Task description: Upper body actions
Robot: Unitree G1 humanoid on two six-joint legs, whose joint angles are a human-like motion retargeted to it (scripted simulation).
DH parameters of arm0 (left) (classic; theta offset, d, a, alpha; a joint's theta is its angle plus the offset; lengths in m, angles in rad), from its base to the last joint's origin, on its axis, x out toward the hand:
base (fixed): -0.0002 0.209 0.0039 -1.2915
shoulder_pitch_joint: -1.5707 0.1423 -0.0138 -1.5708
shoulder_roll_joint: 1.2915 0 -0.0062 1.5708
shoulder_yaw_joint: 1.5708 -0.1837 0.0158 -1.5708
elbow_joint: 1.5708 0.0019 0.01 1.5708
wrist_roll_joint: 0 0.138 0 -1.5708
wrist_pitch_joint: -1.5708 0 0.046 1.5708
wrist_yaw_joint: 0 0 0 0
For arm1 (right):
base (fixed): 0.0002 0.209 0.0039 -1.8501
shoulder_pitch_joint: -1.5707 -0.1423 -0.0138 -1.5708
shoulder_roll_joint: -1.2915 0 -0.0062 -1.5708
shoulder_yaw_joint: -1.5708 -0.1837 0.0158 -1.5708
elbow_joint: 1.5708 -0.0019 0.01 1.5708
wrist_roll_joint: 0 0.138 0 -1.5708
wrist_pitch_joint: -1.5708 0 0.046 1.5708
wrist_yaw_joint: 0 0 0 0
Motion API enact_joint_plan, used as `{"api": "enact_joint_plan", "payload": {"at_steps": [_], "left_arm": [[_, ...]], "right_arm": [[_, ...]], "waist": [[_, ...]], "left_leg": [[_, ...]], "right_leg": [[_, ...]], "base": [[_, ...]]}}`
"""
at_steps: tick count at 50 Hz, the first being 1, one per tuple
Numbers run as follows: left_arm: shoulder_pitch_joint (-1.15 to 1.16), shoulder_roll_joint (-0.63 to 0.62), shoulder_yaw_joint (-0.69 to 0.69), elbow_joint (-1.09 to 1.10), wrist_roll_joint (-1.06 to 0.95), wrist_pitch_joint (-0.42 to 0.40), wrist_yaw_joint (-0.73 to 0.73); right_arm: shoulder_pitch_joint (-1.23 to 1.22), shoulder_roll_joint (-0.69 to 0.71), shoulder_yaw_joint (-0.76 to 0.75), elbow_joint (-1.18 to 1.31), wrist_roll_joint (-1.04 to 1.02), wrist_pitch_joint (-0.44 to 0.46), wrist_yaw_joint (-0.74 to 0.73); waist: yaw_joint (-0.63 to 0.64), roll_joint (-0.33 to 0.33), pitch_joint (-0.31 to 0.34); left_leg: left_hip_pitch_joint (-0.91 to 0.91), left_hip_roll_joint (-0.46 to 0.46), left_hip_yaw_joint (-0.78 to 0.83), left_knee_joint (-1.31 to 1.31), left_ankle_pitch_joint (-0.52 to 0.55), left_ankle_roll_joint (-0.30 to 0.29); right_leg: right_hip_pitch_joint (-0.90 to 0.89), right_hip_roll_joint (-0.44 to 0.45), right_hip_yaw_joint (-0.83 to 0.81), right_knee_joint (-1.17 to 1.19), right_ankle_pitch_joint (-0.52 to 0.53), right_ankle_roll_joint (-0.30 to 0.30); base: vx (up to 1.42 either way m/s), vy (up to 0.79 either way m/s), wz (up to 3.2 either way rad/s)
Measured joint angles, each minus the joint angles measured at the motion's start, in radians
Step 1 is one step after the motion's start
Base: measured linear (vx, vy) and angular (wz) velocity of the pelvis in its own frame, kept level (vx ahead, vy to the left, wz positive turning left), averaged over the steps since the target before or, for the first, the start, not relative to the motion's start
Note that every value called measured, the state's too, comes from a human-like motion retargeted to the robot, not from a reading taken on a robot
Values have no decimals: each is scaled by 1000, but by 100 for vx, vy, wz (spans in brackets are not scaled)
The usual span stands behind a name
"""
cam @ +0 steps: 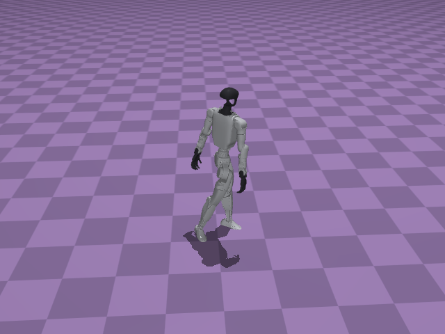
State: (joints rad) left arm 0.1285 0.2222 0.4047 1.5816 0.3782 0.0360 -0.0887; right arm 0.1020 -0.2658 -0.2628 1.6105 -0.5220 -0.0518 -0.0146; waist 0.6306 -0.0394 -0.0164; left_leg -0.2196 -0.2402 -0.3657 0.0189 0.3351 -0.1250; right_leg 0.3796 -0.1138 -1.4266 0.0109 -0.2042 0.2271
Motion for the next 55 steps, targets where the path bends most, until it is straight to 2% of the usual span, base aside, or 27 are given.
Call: {"api": "enact_joint_plan", "payload": {"at_steps": [9, 16, 23, 30, 40, 47, 55], "left_arm": [[69, -54, 86, 17, -51, 5, 26], [98, -115, 129, 28, -59, 3, 10], [94, -104, 123, 32, -32, 8, -4], [92, -69, 119, 13, -31, -1, -11], [75, -24, 98, 20, -53, 21, 7], [42, -25, 100, -3, -65, 8, -12], [10, 11, 22, -13, -44, -3, -44]], "right_arm": [[-82, 30, 38, -96, -3, -37, 71], [-133, 71, 92, -155, -73, -43, 98], [-133, 79, 113, -149, -49, -55, 105], [-102, 48, 79, -109, -37, -54, 78], [-84, 49, 72, -106, 20, -43, 61], [-102, 69, 132, -100, 21, -46, 84], [-113, 66, 182, -76, 1, -33, 80]], "waist": [[128, -4, 34], [195, -9, 53], [167, -35, 49], [82, -55, 22], [-111, -52, -15], [-265, -23, -23], [-480, 15, -36]], "left_leg": [[-7, -37, -67, 4, 10, -35], [-11, -33, -41, 22, -7, -18], [-8, -20, -18, 22, -18, 12], [2, -4, 6, 27, -36, 59], [55, 47, 81, 21, -103, 136], [102, 116, 203, 31, -188, 190], [142, 195, 381, 20, -254, 202]], "right_leg": [[23, 50, -76, 17, -17, 16], [14, 58, -38, 19, -26, 16], [-3, 49, 7, 13, -26, 10], [-27, 27, 70, 3, -14, -8], [-80, -19, 213, -19, 31, -50], [-174, -39, 468, -2, 68, -92], [-297, -30, 736, 17, 114, -118]], "base": [[-10, 8, 94], [0, 0, -10], [9, -5, -40], [15, -8, -67], [18, -21, -126], [7, -38, -184], [-11, -35, -162]]}}
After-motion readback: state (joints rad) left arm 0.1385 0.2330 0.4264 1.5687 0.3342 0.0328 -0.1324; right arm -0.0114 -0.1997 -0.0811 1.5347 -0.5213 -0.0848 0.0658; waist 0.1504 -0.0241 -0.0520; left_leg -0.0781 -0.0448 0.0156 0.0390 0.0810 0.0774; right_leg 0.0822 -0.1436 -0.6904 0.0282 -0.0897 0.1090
